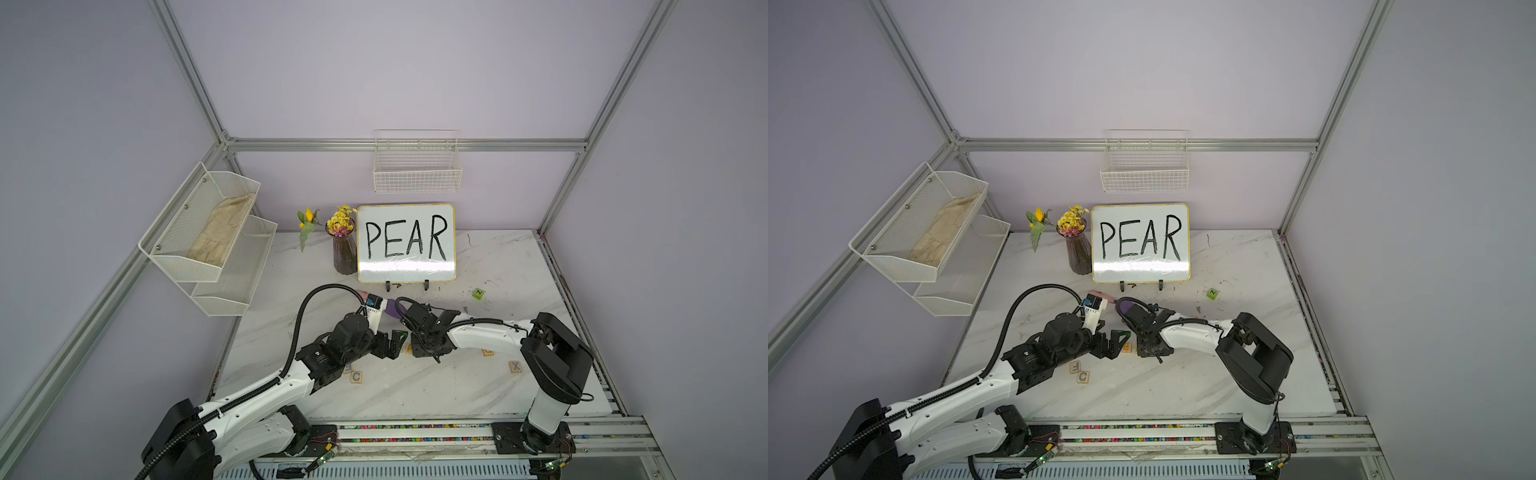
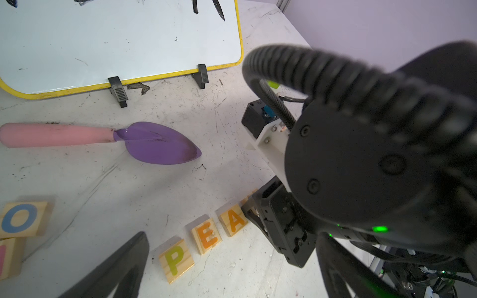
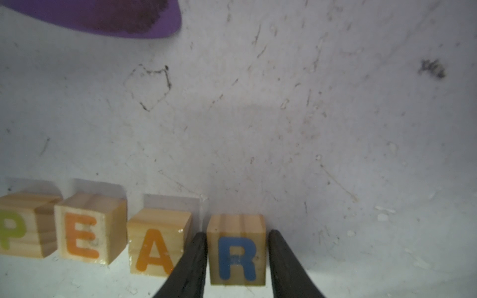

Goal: Spell the uppercase word “pear” with letter blocks
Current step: Place the letter block at the center of the board.

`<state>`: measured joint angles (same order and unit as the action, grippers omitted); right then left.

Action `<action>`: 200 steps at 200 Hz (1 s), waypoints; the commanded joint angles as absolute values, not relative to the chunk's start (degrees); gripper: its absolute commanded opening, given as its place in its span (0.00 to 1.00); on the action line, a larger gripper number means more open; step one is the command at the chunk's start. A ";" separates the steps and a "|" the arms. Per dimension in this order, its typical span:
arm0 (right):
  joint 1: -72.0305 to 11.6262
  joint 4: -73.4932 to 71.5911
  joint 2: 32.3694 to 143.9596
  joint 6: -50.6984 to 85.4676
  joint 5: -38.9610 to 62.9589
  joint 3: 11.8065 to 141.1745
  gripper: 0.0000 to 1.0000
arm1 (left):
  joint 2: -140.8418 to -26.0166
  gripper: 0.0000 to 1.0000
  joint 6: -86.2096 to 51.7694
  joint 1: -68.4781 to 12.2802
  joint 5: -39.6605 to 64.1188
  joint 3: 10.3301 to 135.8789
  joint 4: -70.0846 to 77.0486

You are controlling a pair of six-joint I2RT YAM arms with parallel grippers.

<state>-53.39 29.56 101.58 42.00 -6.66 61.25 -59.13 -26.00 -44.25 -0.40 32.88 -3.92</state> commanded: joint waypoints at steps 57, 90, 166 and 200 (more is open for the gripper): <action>-53.68 31.29 100.95 43.45 -7.82 61.57 0.45 | -59.24 1.00 -26.19 -43.86 -0.03 30.83 -1.35; -53.67 32.60 99.94 42.99 -8.57 63.40 0.47 | -58.84 1.00 -26.19 -43.86 -0.21 30.79 -1.41; -53.48 37.06 95.16 38.34 -16.20 68.77 0.52 | -57.52 1.00 -26.11 -43.86 -1.72 31.60 -2.98; -49.22 37.12 90.32 31.02 -23.17 71.41 0.60 | -54.96 1.00 -24.04 -43.78 -7.06 32.91 -4.10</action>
<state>-52.45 34.85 94.39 36.91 -15.86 68.95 -57.49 -25.85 -44.25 -2.31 32.88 -4.40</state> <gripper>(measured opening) 0.588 0.997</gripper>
